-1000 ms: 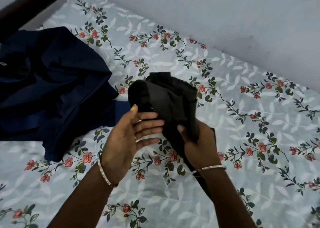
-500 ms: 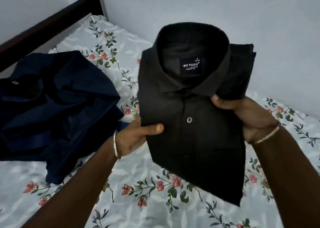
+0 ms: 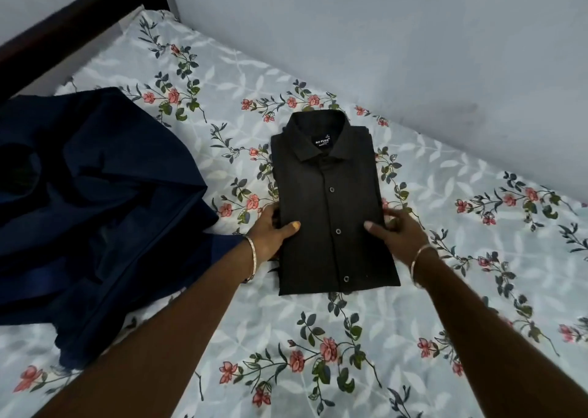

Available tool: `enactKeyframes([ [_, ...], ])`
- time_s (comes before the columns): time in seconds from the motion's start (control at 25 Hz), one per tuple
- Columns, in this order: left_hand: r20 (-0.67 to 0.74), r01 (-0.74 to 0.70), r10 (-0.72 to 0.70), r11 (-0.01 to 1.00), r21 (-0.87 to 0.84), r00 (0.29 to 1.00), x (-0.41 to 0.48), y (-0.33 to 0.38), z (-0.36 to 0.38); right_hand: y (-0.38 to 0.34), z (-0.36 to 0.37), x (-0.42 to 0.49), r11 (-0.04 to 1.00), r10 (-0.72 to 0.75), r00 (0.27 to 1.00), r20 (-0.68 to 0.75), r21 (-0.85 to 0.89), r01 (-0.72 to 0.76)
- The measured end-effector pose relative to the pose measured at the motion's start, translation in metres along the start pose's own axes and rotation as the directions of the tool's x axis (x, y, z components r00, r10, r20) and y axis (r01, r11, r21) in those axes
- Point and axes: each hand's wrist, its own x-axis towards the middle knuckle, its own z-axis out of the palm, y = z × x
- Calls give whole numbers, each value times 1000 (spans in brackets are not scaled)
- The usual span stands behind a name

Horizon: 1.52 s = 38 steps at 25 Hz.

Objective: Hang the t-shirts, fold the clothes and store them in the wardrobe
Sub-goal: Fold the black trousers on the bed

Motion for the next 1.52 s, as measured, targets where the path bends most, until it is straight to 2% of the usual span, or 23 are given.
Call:
enactKeyframes([
  [0.12,14,-74,73,997,38,997,-10,-22,3,26,14,-25,998,5,999,-54,-67,-9],
  [0.24,-21,-93,98,982,166,995,-20,-39,8,40,20,-34,988,-46,998,-47,-147,38],
  [0.4,-102,-96,153,900,425,983,-37,-38,20,57,14,-38,964,-122,964,-238,-260,58],
  [0.48,-182,-165,352,756,633,918,-53,-30,24,56,15,-47,958,-100,947,-306,-285,9],
  [0.52,-166,-220,496,627,747,852,-61,-28,27,54,19,-53,939,-125,926,-356,-344,-6],
  [0.56,-85,-288,612,485,826,786,-69,-26,30,53,26,-60,899,-189,893,-408,-439,-10],
  [0.6,45,-371,660,362,855,750,-77,-26,35,51,34,-71,853,-268,859,-436,-521,2],
  [0.64,192,-450,647,258,855,737,-81,-32,39,49,44,-82,822,-357,836,-416,-565,70],
  [0.72,397,-524,527,110,845,751,-89,-59,44,53,60,-100,737,-507,836,-211,-608,294],
  [0.8,433,-496,435,34,868,789,-91,-87,40,70,67,-108,661,-521,854,15,-626,414],
  [0.88,409,-454,398,22,891,821,-91,-100,34,89,63,-108,660,-432,897,97,-643,387],
  [0.96,346,-400,403,55,915,847,-98,-99,38,104,51,-109,684,-346,936,69,-664,302],
  [1.04,233,-305,382,140,942,894,-112,-93,52,109,38,-115,726,-263,965,7,-657,203],
  [1.12,137,-243,403,226,943,905,-136,-88,70,114,19,-125,819,-273,948,-164,-557,139],
  [1.2,176,-354,554,232,906,814,-159,-89,86,123,-2,-141,907,-309,877,-368,-391,156],
  [1.24,212,-431,601,247,868,771,-168,-93,95,129,-12,-152,935,-285,860,-422,-322,152],
  [1.28,259,-505,598,288,814,758,-178,-96,107,138,-24,-165,951,-259,856,-447,-273,145],
  [1.4,359,-574,481,437,692,800,-207,-105,150,165,-57,-205,970,-224,873,-434,-183,158],
  [1.52,434,-596,416,456,660,799,-230,-119,203,210,-95,-233,979,-204,857,-473,-114,170],
])
